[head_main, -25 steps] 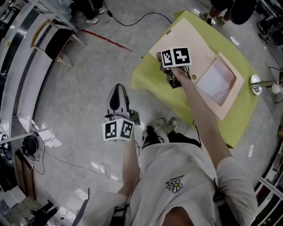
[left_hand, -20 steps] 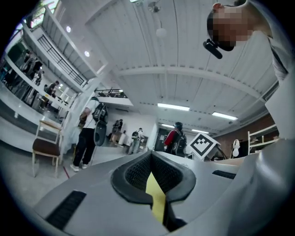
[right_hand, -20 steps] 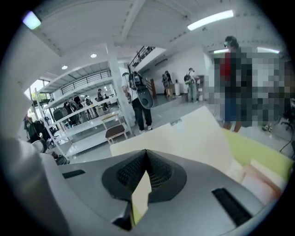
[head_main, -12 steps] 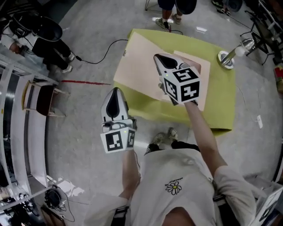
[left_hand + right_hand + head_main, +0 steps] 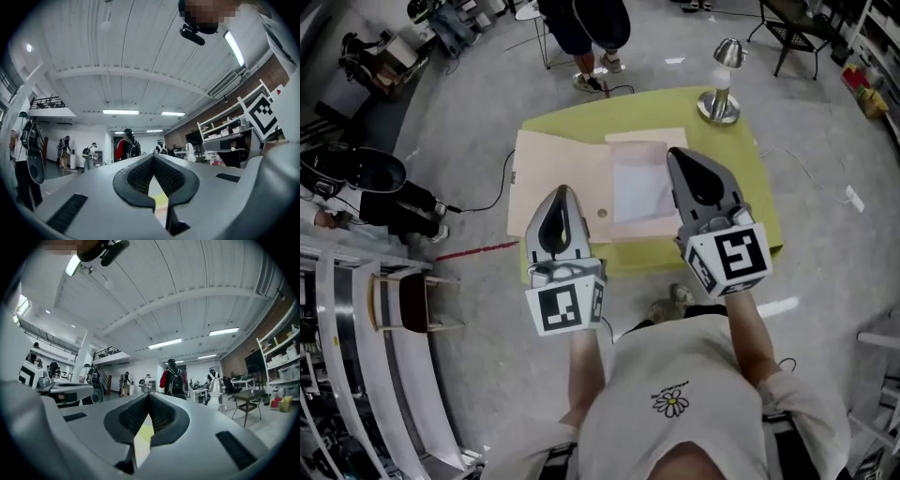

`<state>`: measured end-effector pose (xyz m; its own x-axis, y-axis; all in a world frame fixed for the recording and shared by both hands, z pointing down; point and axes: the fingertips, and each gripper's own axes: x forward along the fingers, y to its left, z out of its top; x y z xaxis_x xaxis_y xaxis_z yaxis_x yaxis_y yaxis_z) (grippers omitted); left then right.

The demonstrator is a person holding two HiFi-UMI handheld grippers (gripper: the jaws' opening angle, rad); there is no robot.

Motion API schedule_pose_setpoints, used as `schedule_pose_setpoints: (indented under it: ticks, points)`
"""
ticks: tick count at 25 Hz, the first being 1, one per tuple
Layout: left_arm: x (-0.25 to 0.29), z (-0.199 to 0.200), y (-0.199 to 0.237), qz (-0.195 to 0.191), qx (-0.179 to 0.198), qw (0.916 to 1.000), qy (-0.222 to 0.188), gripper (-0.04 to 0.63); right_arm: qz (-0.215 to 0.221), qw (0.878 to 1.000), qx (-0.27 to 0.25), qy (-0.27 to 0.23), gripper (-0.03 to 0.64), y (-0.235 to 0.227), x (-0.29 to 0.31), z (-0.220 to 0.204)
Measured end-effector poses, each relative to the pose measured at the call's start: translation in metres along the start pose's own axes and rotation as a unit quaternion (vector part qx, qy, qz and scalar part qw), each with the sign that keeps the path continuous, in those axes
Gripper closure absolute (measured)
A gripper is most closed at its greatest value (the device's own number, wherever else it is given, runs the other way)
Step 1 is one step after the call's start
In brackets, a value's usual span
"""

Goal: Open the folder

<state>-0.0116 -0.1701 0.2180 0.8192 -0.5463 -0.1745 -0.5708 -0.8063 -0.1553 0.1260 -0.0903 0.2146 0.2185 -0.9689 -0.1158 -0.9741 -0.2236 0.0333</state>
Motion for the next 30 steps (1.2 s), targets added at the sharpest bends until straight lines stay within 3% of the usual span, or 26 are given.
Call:
schedule_pose_setpoints:
  ticks: [4,8,30]
  points:
    - [0.009,-0.001,-0.023,-0.019,0.011,0.9997,-0.003,0.581,-0.055,0.998,-0.018,-0.013,0.604,-0.024,-0.038,-0.007]
    - [0.014,-0.004,-0.032,-0.029,0.01,0.9995,-0.008,0.581,-0.082,0.996,-0.031,-0.015,0.606,-0.029,-0.057,-0.017]
    - [0.033,-0.013,-0.042,-0.034,0.012,0.9993,-0.003,0.581,-0.083,0.996,-0.033,0.012,0.604,-0.043,-0.048,-0.037]
